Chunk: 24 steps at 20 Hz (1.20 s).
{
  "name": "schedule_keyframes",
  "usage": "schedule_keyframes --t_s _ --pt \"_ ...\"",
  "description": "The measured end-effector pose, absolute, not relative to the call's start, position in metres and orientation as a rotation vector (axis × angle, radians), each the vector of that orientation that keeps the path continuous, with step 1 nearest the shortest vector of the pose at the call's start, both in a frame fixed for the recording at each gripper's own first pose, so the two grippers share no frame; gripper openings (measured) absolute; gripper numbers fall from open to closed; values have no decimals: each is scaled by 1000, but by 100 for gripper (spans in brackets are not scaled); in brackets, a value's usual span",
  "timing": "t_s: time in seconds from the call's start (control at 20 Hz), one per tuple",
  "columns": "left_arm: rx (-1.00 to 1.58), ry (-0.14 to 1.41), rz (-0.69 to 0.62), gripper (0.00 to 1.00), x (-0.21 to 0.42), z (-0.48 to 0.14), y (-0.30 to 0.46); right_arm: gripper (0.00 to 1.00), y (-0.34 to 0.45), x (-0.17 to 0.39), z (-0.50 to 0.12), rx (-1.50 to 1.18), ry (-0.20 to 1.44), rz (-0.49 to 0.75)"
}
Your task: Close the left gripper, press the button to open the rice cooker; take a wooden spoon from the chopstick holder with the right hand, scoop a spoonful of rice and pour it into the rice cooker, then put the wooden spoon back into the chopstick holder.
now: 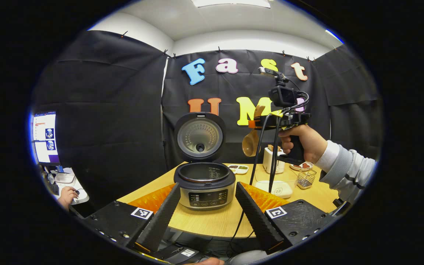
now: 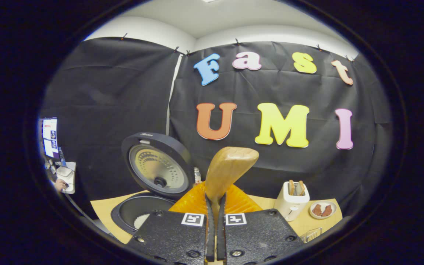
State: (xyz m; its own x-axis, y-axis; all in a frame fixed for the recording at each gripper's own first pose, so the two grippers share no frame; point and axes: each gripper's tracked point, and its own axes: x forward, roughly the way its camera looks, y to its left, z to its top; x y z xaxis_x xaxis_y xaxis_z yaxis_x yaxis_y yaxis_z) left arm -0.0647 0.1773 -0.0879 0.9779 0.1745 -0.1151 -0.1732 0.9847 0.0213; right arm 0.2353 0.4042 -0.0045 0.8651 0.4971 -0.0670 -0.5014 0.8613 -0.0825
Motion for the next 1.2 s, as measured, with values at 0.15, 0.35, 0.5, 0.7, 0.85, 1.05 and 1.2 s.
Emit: schedule_keyframes --t_s 0.15,0.35,0.5,0.7,0.85,1.05,1.2 --pt "9 112 149 96 -53 -82 159 8 361 240 12 -89 30 476" --pt "11 105 130 96 -45 -80 143 8 302 244 27 -80 21 416" --pt "10 94 108 96 -36 -74 130 8 253 249 32 -53 25 351" --pt "0 74 102 96 -29 -66 124 7 190 259 28 -36 34 272" --pt "5 71 101 96 -23 -63 119 8 151 269 15 -25 52 223" --pt "7 88 97 96 -17 -70 108 8 114 285 -19 -5 102 183" --pt "15 96 92 96 -16 -70 102 7 91 296 -56 -4 153 159"
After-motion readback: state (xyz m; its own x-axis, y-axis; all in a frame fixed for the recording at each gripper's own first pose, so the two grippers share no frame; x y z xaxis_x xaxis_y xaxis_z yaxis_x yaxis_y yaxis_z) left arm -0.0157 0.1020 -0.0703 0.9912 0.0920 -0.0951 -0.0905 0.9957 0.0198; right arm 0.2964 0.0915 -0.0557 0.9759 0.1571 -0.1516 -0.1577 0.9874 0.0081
